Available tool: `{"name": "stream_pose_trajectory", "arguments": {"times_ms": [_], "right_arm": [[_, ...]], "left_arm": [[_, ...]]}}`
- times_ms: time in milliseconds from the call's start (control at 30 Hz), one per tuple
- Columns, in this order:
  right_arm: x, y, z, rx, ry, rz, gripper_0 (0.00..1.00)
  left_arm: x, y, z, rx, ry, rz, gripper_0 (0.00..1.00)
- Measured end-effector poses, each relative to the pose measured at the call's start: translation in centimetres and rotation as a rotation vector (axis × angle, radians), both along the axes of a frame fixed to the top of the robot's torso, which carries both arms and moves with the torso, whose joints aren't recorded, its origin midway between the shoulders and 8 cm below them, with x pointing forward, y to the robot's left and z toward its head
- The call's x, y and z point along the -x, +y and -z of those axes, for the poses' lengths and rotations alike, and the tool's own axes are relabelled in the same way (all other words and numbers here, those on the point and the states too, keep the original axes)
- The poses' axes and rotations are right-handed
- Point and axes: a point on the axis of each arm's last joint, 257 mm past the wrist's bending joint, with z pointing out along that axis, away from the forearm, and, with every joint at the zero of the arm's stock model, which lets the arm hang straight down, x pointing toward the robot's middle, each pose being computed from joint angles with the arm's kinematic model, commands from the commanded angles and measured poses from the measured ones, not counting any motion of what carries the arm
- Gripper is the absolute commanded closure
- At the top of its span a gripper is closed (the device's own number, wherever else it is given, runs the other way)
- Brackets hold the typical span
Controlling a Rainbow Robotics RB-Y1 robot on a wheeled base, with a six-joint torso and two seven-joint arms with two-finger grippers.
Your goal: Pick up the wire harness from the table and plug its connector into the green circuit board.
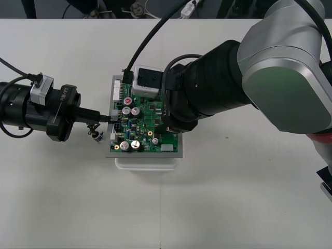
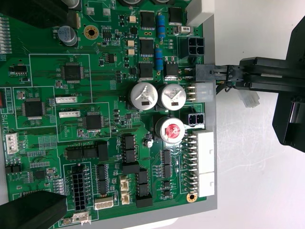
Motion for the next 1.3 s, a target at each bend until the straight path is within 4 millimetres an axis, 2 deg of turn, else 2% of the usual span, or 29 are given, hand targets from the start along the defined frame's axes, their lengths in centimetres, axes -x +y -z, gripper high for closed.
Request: {"name": "stream_pose_trajectory", "arguments": {"times_ms": [467, 800, 1300], "right_arm": [[0.33, 0.15, 0.06, -0.003, 0.010, -0.010, 0.00], [0.45, 0.20, 0.09, -0.004, 0.014, -0.013, 0.00], [0.63, 0.28, 0.12, -0.005, 0.019, -0.018, 0.00]], "left_arm": [[0.01, -0.06, 0.00, 0.002, -0.005, 0.002, 1.00], [0.06, -0.29, 0.00, 0.015, -0.103, 0.020, 1.00], [0.10, -0.69, 0.20, 0.015, -0.104, 0.026, 1.00]]}}
